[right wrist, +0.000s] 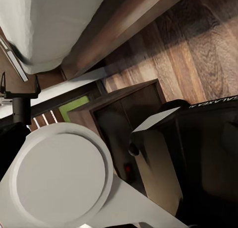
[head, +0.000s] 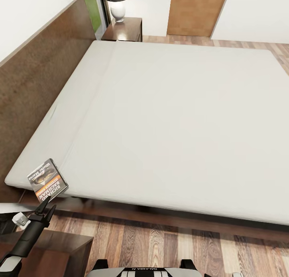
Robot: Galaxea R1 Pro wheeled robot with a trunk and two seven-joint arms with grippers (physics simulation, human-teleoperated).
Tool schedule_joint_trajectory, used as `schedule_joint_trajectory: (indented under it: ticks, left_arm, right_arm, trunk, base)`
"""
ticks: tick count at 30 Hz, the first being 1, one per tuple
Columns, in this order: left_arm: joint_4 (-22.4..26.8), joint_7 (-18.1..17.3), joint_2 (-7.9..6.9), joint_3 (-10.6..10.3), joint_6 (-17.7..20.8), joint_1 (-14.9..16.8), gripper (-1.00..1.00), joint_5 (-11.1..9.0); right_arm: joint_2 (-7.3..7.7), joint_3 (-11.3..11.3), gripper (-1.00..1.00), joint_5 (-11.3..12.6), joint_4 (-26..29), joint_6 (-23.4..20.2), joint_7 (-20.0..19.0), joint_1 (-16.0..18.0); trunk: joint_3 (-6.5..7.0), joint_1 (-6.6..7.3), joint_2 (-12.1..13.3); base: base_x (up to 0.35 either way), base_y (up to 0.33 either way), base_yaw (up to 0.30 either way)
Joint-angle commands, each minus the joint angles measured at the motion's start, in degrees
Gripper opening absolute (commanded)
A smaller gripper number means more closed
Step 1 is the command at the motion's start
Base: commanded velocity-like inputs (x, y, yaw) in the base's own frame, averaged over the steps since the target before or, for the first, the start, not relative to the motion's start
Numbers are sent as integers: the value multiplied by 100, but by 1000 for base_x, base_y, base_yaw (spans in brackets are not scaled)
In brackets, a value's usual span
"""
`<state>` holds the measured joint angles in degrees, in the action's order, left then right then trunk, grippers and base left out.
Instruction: In the bedroom, move the book from the bed onto either nightstand, and place the two sandals side by side next to the bed.
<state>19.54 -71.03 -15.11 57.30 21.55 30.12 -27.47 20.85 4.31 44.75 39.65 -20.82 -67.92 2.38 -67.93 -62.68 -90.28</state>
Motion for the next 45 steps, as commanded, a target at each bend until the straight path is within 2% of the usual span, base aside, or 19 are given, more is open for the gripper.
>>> schedule_joint_trajectory:
  ticks: [1,26,45]
  left_arm:
    - [-3,-17,0,9,60,3,100,-12]
    - [-3,-9,3,18,51,3,100,-12]
    - [-9,-16,8,17,50,3,100,-12]
  right_arm:
    - [7,26,100,63,-1,-54,-2,5]
    - [7,26,100,60,-1,-54,-2,5]
    - [7,26,100,60,-1,-54,-2,3]
  trunk:
    - [-2,0,-1]
    - [-2,0,-1]
    - [-2,0,-1]
  base:
    - [0,0,0]
    - [0,0,0]
    - [122,42,0]
